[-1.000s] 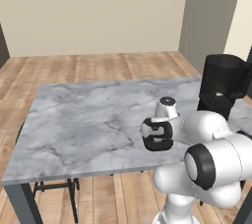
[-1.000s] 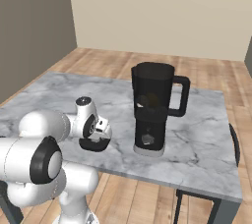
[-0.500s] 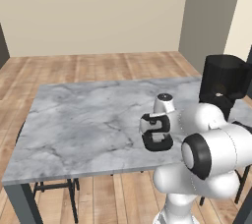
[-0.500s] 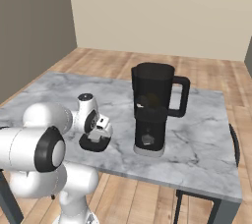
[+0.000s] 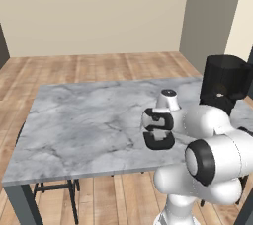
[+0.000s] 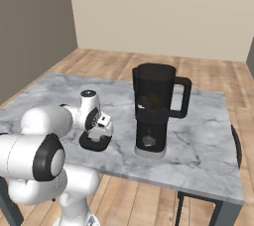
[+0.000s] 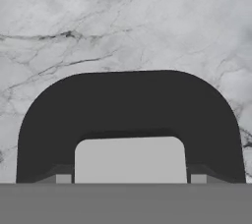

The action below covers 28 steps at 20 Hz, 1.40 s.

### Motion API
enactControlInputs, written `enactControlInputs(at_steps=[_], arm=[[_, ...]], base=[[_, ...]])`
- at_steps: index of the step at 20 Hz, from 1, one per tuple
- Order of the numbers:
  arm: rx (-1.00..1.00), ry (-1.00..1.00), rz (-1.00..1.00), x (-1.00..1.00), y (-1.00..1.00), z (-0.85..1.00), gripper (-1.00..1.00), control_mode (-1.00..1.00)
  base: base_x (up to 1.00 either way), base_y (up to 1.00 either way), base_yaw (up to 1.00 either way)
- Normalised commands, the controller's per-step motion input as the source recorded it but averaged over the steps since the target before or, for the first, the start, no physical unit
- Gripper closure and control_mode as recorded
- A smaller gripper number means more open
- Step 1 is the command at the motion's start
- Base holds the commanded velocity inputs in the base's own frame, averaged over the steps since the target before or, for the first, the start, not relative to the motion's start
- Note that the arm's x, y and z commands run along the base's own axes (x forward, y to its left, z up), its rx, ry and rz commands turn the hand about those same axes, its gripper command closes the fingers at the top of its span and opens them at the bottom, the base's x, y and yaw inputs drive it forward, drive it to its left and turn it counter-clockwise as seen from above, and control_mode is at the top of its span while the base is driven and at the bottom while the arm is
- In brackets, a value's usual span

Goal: Grab the lemon and garlic from the fridge, place them in the blender, close the lid, and turn on the blender to create a marinade.

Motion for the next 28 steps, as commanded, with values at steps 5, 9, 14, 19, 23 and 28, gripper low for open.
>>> enactControlInputs(at_steps=[5,9,14,19,23,28], arm=[[0.0,-0.15,0.0,-0.04,-0.03,1.0,1.0,-1.0],[0.0,-0.17,0.0,0.0,-0.09,1.0,1.0,-1.0],[0.0,-0.24,0.0,0.0,-0.04,1.0,1.0,-1.0],[0.0,-0.25,0.0,0.0,-0.04,1.0,1.0,-1.0],[0.0,-0.22,0.0,-0.01,-0.1,1.0,1.0,-1.0],[0.0,-0.22,-0.01,-0.09,-0.22,1.0,1.0,-1.0]], base=[[0.0,0.0,0.0],[0.0,0.0,0.0],[0.0,0.0,0.0],[0.0,0.0,0.0],[0.0,0.0,0.0],[0.0,0.0,0.0]])
